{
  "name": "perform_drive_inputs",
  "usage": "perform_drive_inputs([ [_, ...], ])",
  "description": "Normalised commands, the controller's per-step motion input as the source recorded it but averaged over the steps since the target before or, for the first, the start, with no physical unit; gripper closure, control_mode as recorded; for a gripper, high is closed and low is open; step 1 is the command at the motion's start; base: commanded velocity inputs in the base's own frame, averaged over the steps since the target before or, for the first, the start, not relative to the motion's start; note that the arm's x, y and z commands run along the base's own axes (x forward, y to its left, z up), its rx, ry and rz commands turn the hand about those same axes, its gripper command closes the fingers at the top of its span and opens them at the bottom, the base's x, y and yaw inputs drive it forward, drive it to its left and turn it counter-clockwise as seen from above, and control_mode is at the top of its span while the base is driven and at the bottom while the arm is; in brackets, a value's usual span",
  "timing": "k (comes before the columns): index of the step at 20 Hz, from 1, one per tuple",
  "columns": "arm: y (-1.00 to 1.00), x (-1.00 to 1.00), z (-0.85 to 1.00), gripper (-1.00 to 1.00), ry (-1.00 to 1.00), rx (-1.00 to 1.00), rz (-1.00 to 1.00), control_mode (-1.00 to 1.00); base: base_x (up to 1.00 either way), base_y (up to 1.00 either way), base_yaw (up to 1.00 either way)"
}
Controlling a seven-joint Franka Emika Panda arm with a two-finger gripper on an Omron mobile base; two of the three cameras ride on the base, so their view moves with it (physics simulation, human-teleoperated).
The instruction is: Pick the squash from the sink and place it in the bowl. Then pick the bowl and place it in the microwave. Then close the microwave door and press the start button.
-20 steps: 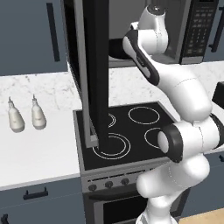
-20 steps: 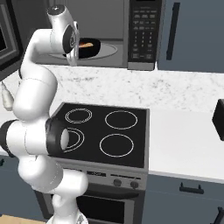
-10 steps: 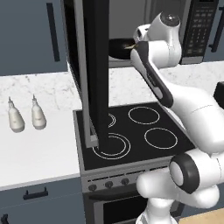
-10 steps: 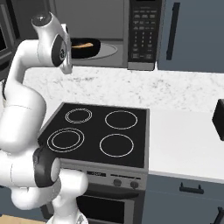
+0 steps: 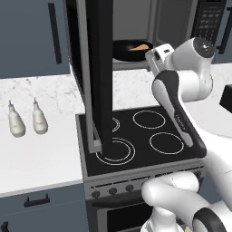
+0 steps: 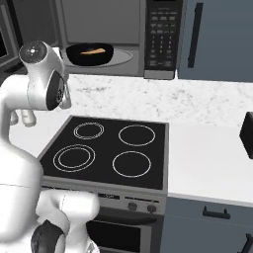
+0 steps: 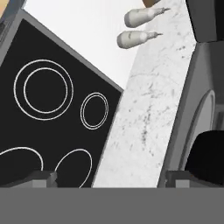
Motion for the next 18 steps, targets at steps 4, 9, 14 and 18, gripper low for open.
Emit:
perform_drive_inputs([
  [4,0.20,-1.00,-0.23,-1.00,0.09,-0.03,0.54,-1.00,0.00,0.00,0.00],
  [9,0.38,-1.00,-0.01,-1.00,0.08,-0.08,0.34,-1.00,0.00,0.00,0.00],
  [14,0.41,-1.00,0.04,-1.00,0.03,-0.10,0.14,-1.00,0.00,0.00,0.00],
  [18,0.17,-1.00,0.00,-1.00,-0.01,-0.02,0.05,-1.00,0.00,0.00,0.00],
])
